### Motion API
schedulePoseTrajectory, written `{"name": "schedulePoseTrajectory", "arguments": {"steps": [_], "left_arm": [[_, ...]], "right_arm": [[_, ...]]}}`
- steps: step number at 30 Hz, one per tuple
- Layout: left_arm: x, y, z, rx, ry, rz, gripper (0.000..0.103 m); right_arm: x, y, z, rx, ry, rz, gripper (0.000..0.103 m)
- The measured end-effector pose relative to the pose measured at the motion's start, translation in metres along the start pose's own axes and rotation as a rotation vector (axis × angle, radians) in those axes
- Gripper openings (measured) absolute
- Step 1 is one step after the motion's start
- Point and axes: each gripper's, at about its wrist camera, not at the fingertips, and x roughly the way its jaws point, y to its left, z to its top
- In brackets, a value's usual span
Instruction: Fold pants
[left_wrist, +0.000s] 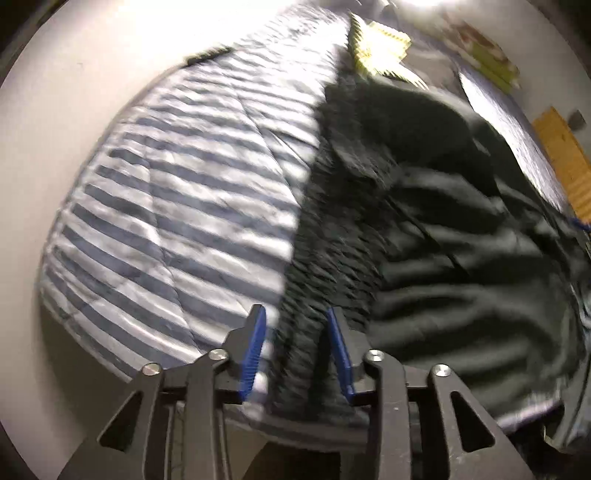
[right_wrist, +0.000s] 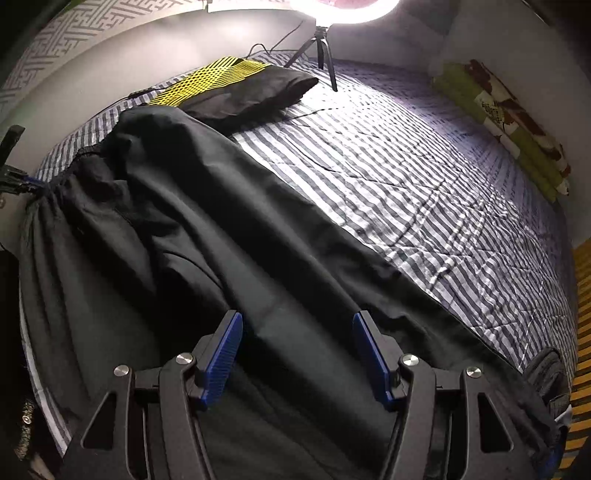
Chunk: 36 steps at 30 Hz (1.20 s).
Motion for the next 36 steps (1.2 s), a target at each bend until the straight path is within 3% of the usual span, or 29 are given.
{"name": "schedulePoseTrajectory", "arguments": {"steps": [3,5,7,10,11,13,17,21,29,32,36], "left_arm": [[-0.013,0.002,0.005,-0.051,-0.075,-0.042,0.041],[-0.024,-0.004,0.012,-0.059,-0.126,-0.076,0.059],[-0.029,-0.013,0.035,-0.063,-0.130,-0.054,0.061],[-0.019,-0.021,0.086,-0.100,-0.133,-0.036,0.055],[-0.016,-0.027,0.104,-0.102,-0.140,-0.043,0.042],[-0.001,-0.043,0.143,-0.104,-0.128,-0.104,0.034],[0.013,-0.087,0.188,-0.042,-0.110,-0.142,0.035],[0.036,-0.110,0.215,-0.013,-0.059,-0.150,0.035],[0.057,-0.100,0.236,-0.055,-0.002,-0.115,0.035],[0.063,-0.104,0.237,0.029,0.018,-0.050,0.035],[0.066,-0.130,0.229,0.324,0.070,0.070,0.035]], "right_arm": [[-0.003,0.006,0.002,-0.013,-0.008,0.000,0.058],[-0.006,0.006,0.001,-0.018,-0.016,-0.005,0.058],[-0.007,0.000,0.001,-0.008,-0.019,-0.009,0.058],[-0.004,-0.019,0.002,0.023,-0.009,-0.025,0.058],[-0.002,-0.026,0.003,0.034,-0.006,-0.029,0.058],[0.001,-0.043,0.006,0.056,-0.001,-0.038,0.058],[0.013,-0.080,0.010,0.085,0.022,-0.069,0.058],[0.027,-0.115,0.018,0.130,0.034,-0.025,0.059],[0.087,-0.137,0.019,0.115,0.126,0.091,0.062],[0.103,-0.126,0.016,0.075,0.165,0.120,0.062],[0.109,-0.105,0.009,0.002,0.176,0.092,0.058]]}}
